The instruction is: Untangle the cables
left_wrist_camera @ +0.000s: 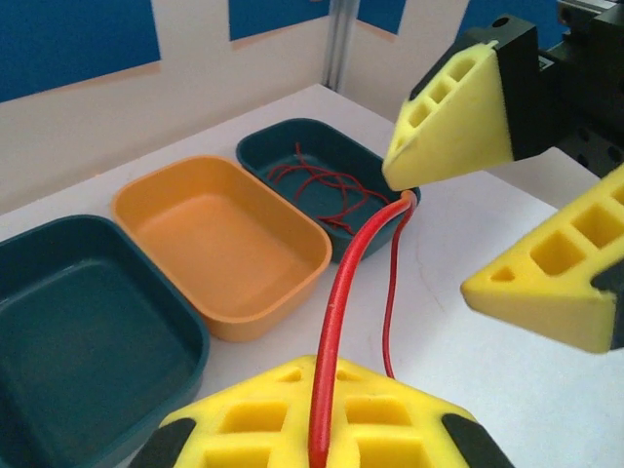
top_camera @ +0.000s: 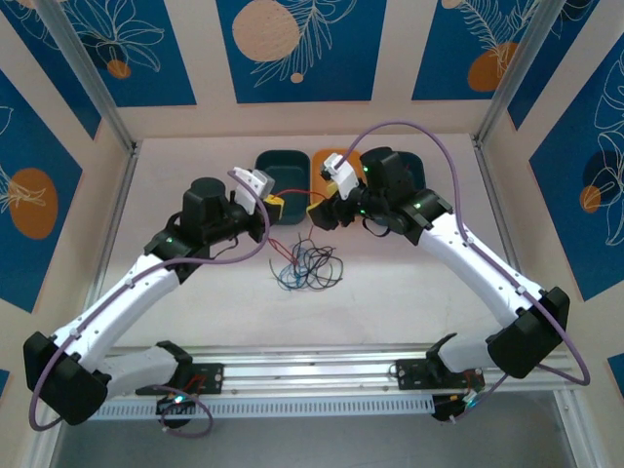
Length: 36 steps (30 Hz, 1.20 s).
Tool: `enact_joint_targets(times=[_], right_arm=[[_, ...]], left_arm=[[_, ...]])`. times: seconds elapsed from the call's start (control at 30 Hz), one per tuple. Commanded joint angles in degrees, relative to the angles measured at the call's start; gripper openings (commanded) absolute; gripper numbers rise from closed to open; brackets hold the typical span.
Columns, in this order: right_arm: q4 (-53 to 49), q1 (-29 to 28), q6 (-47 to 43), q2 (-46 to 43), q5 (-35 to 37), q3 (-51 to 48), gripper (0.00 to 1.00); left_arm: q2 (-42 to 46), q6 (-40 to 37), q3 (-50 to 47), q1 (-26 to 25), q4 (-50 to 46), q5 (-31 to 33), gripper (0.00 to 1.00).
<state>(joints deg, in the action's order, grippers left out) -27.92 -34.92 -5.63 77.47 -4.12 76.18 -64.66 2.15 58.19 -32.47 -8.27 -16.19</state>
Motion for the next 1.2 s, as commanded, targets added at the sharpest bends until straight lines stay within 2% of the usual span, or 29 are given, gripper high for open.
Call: enact_joint_targets(times=[0.0,0.1,0.17,0.27,0.3,0.33,0.43,0.53,0.63,0.8,0.9,0.93,1.0,1.03,1.17], right_arm=[[-0.9,-0.4,-4.5,0.9,-1.8,2.7,0.72],[-2.4,-0.5,-5.5,2.0,-3.6,3.7,0.68],[-2.9,-0.9,-5.8,2.7,-4.8,3.9,0.56],[-2.8,-0.5,-4.8,3.3,-6.4,4.0,0.19],[-2.4,-0.2,-4.0,3.2,-6.6,3.8,0.06],[-1.9,0.2,-3.0,3.1,-6.7,3.6,0.00],[-0.1,2.5,0.5,2.0,-6.6,2.7,0.00],[2.7,4.9,3.7,-0.3,-9.4,1.0,0.00],[3.5,5.5,5.1,-2.1,-7.9,0.7,0.00],[2.0,4.4,5.4,-2.7,-4.3,2.5,0.00],[1.8,2.8,6.1,-3.2,-0.7,3.8,0.00],[1.9,2.1,6.2,-3.4,0.1,4.3,0.00],[2.4,0.9,6.5,-3.9,1.4,4.8,0.00],[2.5,0.3,6.4,-4.1,1.6,5.1,0.00],[2.8,-1.7,6.5,-4.3,3.3,6.2,0.00]], left_arm=[[-1.1,-2.1,2.5,0.3,-1.5,-5.9,0.00],[-2.2,-2.3,3.2,0.4,-1.8,-8.1,0.00],[-2.9,-2.2,3.4,0.3,-1.8,-8.4,0.00],[-3.3,-1.3,3.4,0.3,-1.4,-6.7,0.00],[-3.3,-0.7,3.2,0.3,-1.2,-5.2,0.03],[-3.1,-0.3,2.9,0.3,-1.0,-3.5,0.08],[-2.7,0.9,2.2,0.3,-1.3,2.3,0.12],[-3.2,2.1,2.0,0.4,-3.3,9.4,0.09],[-4.2,4.3,1.3,0.4,-4.6,16.0,0.09],[-5.0,6.4,-0.8,0.5,-2.3,21.2,0.10],[-6.1,7.1,-1.0,0.5,-2.8,23.8,0.24],[-6.3,7.3,-1.4,0.4,-2.5,24.1,0.31],[-6.5,8.2,-2.5,0.4,-1.0,24.1,0.52],[-6.5,8.5,-3.2,0.4,0.1,23.3,0.57],[-6.9,10.0,-4.7,0.5,3.4,22.2,0.59]])
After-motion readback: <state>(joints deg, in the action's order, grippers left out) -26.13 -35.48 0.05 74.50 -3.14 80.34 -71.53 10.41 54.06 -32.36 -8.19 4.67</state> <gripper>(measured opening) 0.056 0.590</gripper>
